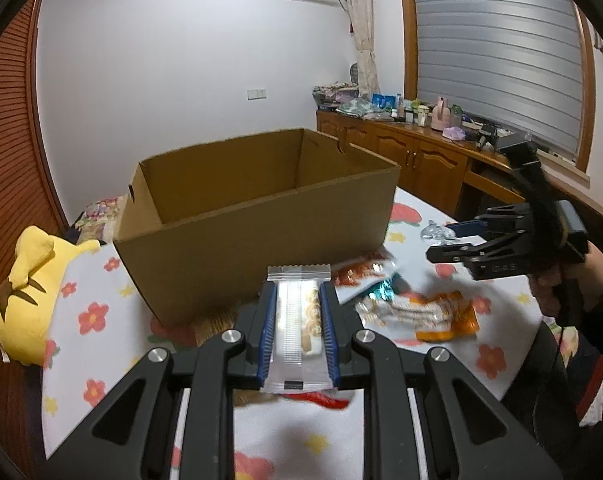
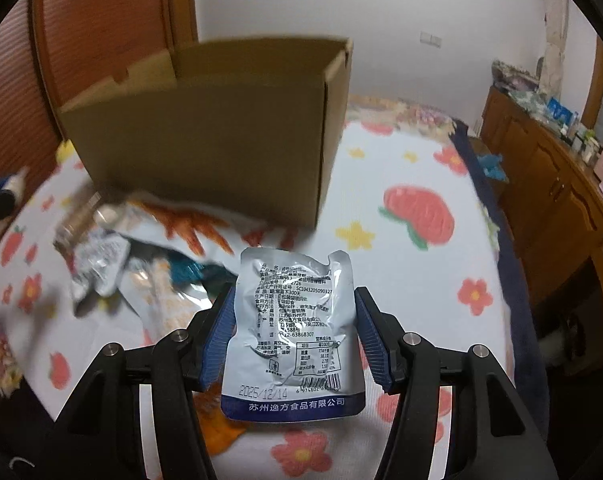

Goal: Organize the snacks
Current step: 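Lift both held snacks and carry them over the open box, then open the left tool over the box while the right tool releases the silver pouch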

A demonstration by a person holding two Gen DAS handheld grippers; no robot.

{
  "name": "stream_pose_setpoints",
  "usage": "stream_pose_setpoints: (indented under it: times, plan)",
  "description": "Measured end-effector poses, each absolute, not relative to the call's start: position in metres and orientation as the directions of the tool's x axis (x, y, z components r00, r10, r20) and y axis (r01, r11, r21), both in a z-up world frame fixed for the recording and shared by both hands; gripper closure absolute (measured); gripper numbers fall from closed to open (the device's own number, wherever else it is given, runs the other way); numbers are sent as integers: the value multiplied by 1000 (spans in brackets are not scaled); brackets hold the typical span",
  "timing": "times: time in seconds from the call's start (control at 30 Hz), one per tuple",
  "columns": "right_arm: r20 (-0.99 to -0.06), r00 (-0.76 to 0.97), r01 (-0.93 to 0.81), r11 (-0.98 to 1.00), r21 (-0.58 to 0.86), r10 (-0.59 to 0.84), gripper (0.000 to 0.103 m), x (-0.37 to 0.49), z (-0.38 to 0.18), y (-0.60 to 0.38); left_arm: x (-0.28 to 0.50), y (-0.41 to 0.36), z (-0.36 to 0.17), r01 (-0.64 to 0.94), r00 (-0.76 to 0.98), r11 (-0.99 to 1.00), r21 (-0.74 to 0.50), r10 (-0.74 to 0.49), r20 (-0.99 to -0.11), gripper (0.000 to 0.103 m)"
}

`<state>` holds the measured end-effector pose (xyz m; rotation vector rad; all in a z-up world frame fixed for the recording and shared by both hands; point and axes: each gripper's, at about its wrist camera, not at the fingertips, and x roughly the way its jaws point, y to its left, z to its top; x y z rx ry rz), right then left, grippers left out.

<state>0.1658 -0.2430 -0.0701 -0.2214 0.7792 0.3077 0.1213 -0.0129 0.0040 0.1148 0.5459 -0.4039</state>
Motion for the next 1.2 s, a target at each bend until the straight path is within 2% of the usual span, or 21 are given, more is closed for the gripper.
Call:
stream_pose_setpoints:
  times: [0.27,0.6,1.03,1.2]
  plan:
    - [-624,731,-411,908,-82,275,44,160,-14,-221,156,-8,29,384,808,923,18,-326,-491,83]
    - [-561,751,-478,873,-97,348,43,184,24,-189,205,0,40,352,823,936,26,-296,-485,83]
    - [-552,748,-492,866,-91,367,43,233,31,-179,261,7,27,320,804,947,-1,-272,-529,83]
    - [-555,746,-470,881,-48,368,43,252,25,-184,273,7,22,310,791,950,-20,-270,-550,82]
